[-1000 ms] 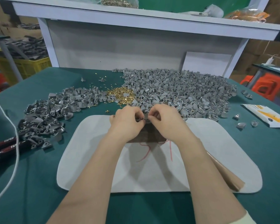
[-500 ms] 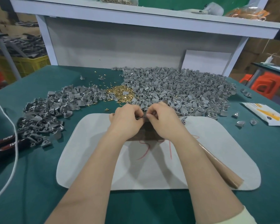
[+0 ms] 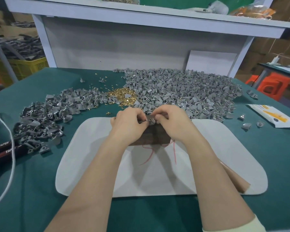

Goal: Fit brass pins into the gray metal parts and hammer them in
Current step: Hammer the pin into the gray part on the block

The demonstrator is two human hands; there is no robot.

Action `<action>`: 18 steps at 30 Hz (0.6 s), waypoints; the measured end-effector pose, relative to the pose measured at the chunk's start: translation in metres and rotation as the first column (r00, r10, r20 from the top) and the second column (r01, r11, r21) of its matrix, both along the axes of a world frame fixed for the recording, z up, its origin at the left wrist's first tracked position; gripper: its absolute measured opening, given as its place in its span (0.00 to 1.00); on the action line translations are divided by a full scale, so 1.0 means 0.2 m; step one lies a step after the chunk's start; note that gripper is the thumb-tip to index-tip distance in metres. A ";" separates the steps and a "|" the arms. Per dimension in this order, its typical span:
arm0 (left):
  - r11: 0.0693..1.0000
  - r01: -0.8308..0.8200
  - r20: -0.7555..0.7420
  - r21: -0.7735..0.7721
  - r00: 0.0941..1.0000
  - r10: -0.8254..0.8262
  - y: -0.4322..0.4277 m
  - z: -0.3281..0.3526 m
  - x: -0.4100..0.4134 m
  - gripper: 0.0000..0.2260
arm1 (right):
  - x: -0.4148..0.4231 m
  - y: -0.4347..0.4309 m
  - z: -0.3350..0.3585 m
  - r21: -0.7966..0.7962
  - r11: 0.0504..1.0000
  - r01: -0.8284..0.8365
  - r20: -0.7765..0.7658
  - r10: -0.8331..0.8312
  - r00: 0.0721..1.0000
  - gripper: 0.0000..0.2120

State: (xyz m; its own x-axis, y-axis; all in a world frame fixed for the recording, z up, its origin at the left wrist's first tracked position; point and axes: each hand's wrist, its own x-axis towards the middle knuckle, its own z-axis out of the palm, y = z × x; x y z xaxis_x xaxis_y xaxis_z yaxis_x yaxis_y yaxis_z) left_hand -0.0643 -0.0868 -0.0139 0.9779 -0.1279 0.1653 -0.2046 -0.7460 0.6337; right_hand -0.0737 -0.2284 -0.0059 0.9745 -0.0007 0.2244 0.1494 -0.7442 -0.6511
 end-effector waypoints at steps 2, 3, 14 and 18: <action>1.000 -0.009 -0.001 -0.002 1.000 0.009 0.00 0.00 0.00 0.09 | 0.00 -0.02 0.00 0.054 0.994 0.093 0.034 -0.095 0.995 0.09; 1.000 -0.014 -0.003 -0.006 1.000 0.014 0.00 0.00 0.00 0.09 | 0.00 -0.06 0.00 0.026 0.984 0.178 0.054 -0.179 0.982 0.07; 0.989 -0.145 0.031 0.027 0.989 0.144 0.00 -0.01 0.02 0.11 | -0.05 -0.18 -0.02 -0.075 0.960 0.269 -0.244 -0.280 0.929 0.07; 0.985 -0.173 0.005 0.004 0.985 0.173 0.00 -0.02 0.03 0.12 | -0.11 -0.17 0.04 0.079 0.979 0.186 -0.069 -0.181 0.981 0.08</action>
